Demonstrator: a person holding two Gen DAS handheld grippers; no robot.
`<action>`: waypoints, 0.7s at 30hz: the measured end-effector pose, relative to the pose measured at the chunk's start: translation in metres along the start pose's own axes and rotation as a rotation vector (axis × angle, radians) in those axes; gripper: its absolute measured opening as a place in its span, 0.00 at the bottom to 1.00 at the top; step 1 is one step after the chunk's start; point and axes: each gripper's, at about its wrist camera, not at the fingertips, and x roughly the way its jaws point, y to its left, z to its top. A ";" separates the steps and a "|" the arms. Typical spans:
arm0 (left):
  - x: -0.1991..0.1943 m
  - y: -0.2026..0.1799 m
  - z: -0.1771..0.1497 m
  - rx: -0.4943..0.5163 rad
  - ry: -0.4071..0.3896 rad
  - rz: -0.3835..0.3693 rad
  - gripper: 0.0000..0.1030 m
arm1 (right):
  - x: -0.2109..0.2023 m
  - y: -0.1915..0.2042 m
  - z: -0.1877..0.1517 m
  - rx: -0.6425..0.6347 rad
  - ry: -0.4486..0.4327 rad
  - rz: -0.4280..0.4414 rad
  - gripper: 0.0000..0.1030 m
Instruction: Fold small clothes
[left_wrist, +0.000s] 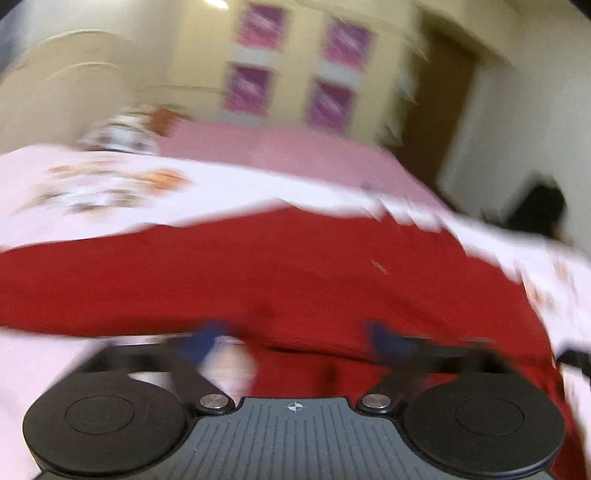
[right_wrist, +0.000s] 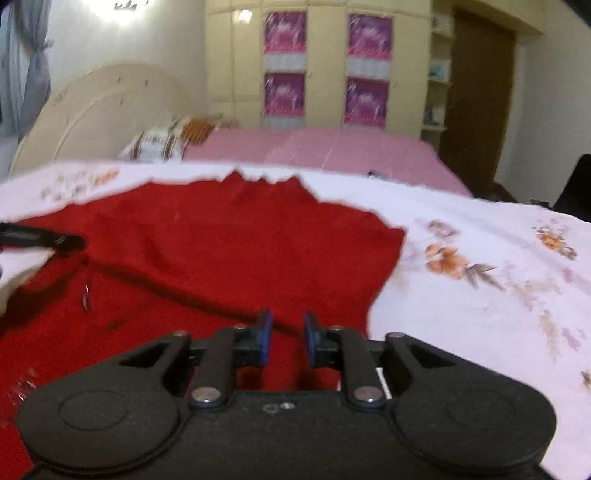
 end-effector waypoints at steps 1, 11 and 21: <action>-0.011 0.021 -0.001 -0.038 -0.003 0.021 0.94 | -0.003 -0.001 -0.001 0.009 0.001 -0.010 0.19; -0.064 0.242 -0.035 -0.842 -0.165 0.116 0.75 | -0.032 0.022 -0.007 0.023 0.039 0.010 0.20; -0.055 0.283 -0.036 -1.020 -0.276 0.091 0.67 | -0.035 0.039 0.014 0.003 0.012 0.017 0.23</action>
